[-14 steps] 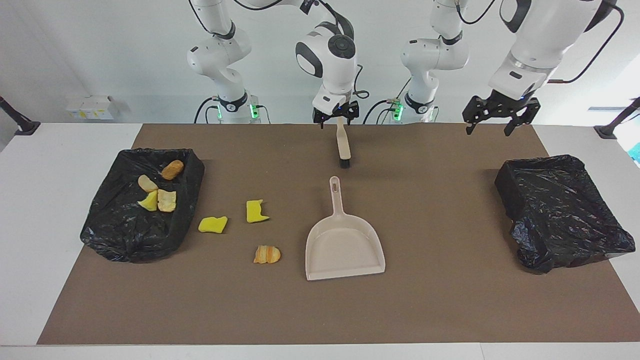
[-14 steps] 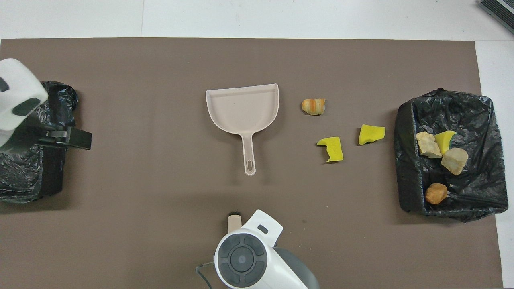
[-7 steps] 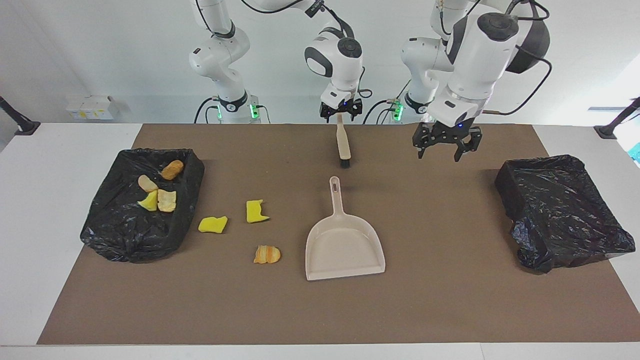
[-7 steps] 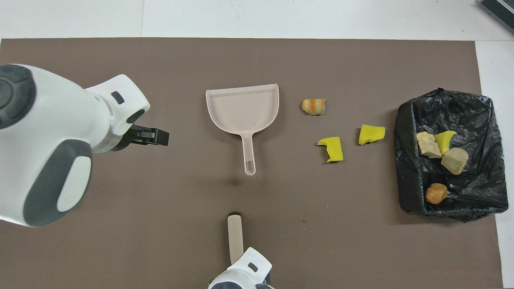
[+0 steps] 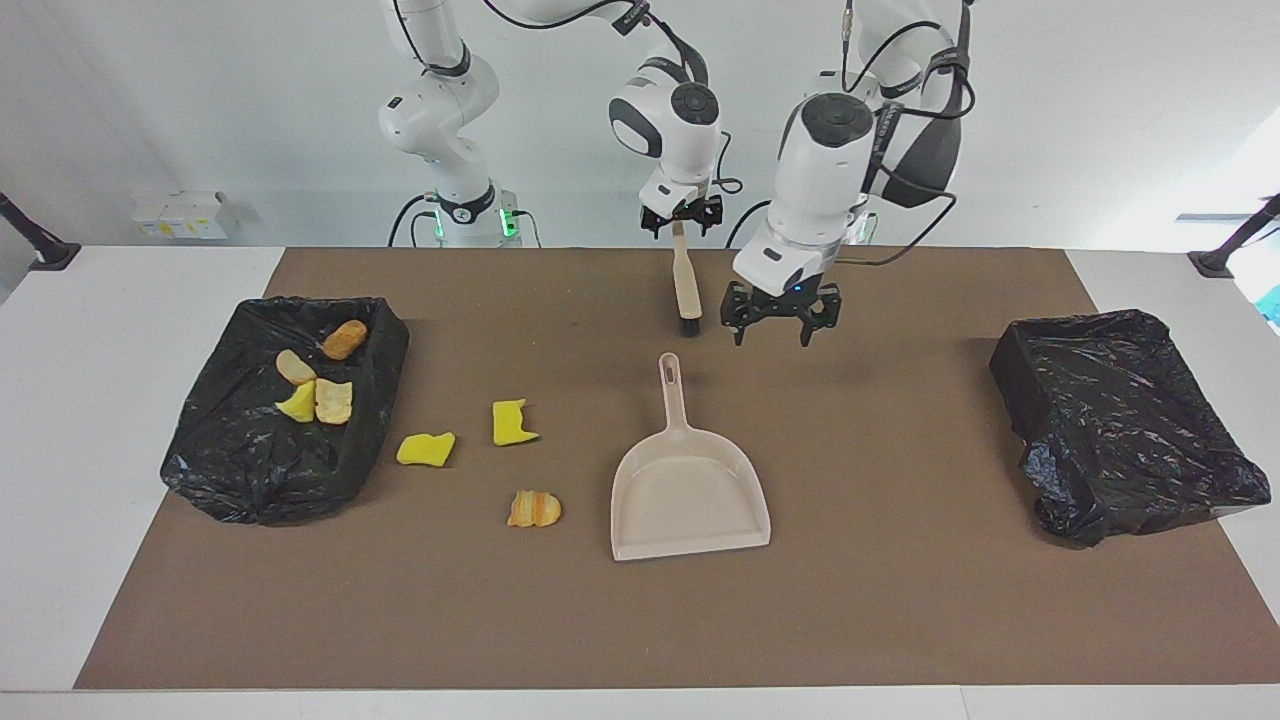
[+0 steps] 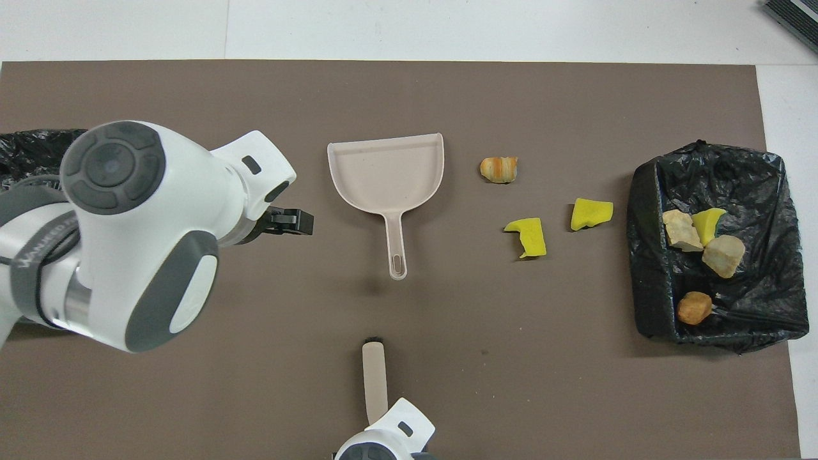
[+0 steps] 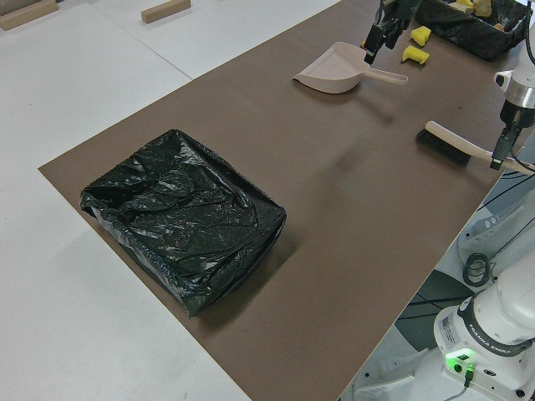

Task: Sweep and dump trash in bin
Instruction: 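Reach the left gripper to the dustpan handle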

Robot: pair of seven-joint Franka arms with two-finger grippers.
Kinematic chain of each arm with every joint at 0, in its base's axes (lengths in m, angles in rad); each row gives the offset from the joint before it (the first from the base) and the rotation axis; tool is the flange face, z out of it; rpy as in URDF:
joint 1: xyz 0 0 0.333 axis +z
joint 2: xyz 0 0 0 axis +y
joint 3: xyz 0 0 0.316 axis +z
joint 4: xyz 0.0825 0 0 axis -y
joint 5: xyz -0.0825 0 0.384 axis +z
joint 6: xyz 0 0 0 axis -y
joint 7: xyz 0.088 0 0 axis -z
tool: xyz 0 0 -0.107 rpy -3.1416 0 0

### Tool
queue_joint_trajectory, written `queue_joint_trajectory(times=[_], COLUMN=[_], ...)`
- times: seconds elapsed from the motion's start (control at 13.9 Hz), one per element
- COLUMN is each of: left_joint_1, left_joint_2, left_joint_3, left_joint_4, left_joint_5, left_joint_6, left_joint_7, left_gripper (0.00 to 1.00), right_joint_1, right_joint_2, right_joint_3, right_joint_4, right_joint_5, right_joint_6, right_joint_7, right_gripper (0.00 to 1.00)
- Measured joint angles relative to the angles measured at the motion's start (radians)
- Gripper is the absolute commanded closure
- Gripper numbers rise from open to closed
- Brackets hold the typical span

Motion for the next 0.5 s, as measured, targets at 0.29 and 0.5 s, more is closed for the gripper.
queue_joint_trajectory(times=[0.29,0.5], left_joint_1=[-0.043,-0.067], left_joint_2=[0.087,0.141], left_joint_3=[-0.001,-0.002], left_joint_4=[-0.003,-0.003], left_joint_5=[-0.020,-0.058], left_joint_6=[0.117,0.202], left_joint_7=[-0.024,-0.053], left_gripper=[0.00,0.00], right_joint_1=[0.001,0.000], right_joint_2=[0.000,0.000], right_joint_3=[-0.001,-0.005], right_joint_4=[-0.006,-0.007], right_joint_5=[0.000,0.001], right_joint_6=[0.000,-0.003], right_joint_7=[0.000,0.003], right_gripper=[1.00,1.00])
